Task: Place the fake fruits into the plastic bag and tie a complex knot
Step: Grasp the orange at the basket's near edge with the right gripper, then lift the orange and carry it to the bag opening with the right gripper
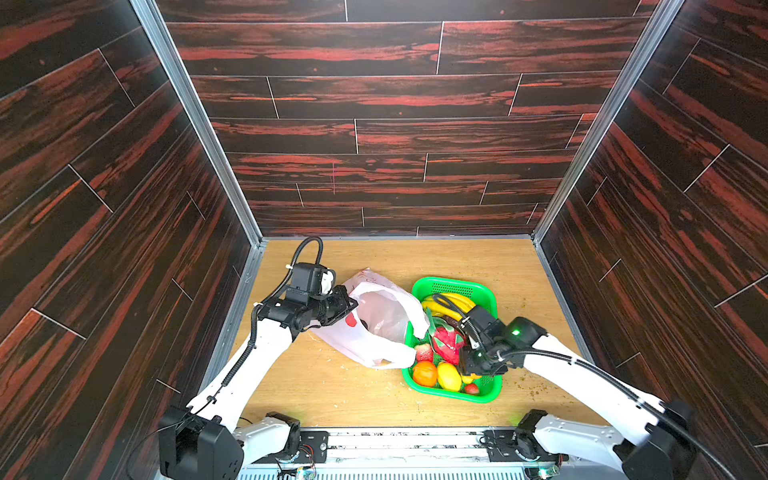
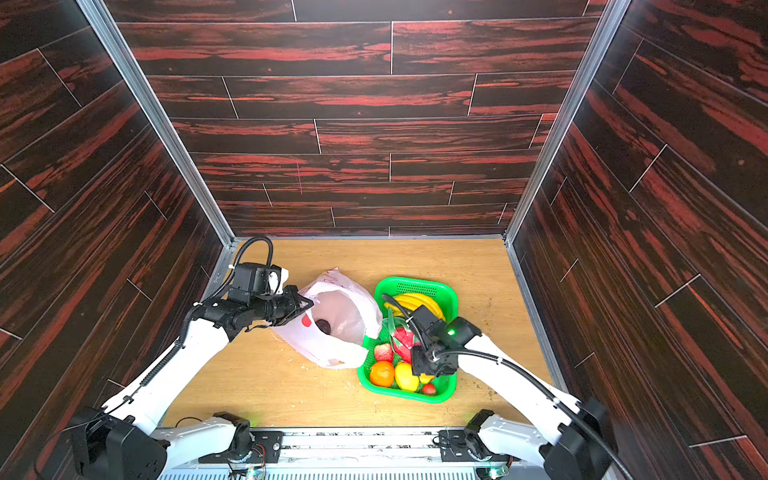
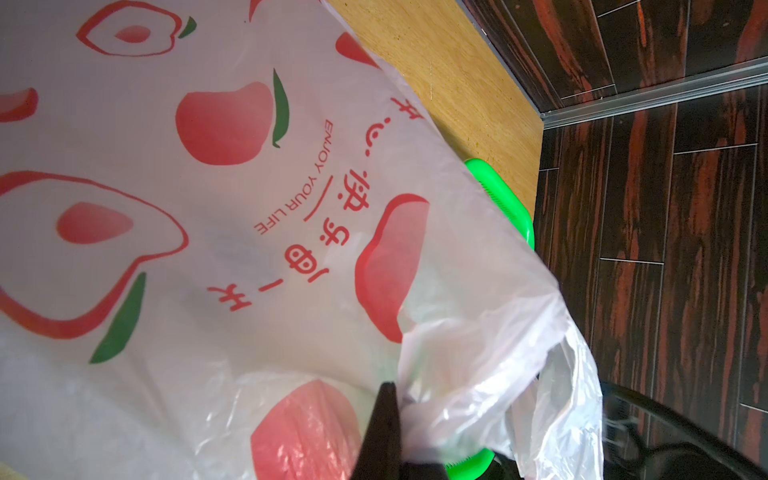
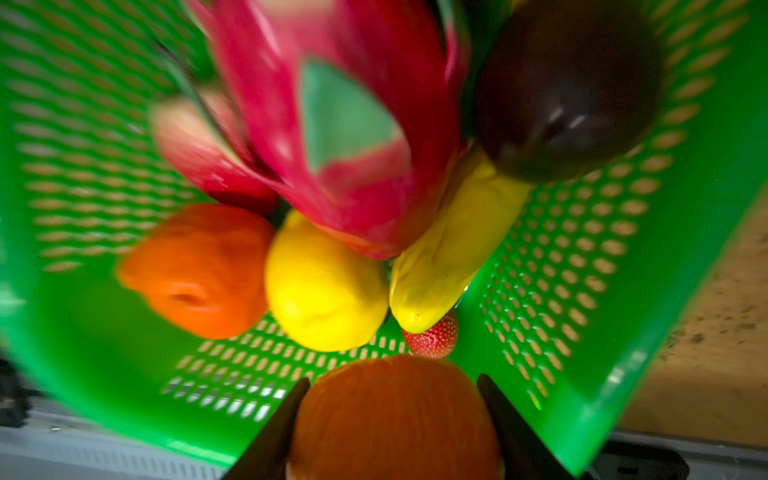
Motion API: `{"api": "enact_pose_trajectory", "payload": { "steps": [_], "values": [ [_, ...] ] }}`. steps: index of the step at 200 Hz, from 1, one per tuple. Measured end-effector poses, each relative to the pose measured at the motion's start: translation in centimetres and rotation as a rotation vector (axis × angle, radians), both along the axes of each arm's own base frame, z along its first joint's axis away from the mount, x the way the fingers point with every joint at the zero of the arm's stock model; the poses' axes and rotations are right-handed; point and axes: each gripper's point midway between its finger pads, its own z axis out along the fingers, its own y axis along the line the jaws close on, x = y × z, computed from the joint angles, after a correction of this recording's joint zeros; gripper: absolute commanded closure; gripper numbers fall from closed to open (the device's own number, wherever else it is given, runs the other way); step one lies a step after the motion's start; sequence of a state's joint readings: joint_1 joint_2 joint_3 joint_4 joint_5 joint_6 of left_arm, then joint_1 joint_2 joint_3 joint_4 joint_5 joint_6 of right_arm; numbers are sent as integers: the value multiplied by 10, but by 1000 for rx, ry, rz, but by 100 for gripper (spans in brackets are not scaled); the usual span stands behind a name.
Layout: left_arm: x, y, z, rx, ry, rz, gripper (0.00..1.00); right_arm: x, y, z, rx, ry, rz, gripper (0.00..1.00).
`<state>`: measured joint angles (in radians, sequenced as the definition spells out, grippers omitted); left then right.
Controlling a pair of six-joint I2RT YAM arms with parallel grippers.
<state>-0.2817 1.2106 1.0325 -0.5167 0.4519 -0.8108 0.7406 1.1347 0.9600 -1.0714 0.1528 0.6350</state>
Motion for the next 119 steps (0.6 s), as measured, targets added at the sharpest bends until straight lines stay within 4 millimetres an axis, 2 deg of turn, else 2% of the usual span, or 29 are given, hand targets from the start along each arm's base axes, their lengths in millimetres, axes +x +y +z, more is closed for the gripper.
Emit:
{"api": "enact_pose_trajectory", "payload": {
  "steps": [63, 98, 119],
  "values": [
    [-2, 1, -1, 6, 8, 0, 100, 22, 22, 80, 162, -185, 15, 57],
    [-1, 1, -1, 7, 7, 1, 100, 31, 48, 127, 299, -293, 80, 57],
    [-1, 1, 0, 7, 6, 0, 100, 32, 72, 151, 365, -343, 147, 57]
  ]
}}
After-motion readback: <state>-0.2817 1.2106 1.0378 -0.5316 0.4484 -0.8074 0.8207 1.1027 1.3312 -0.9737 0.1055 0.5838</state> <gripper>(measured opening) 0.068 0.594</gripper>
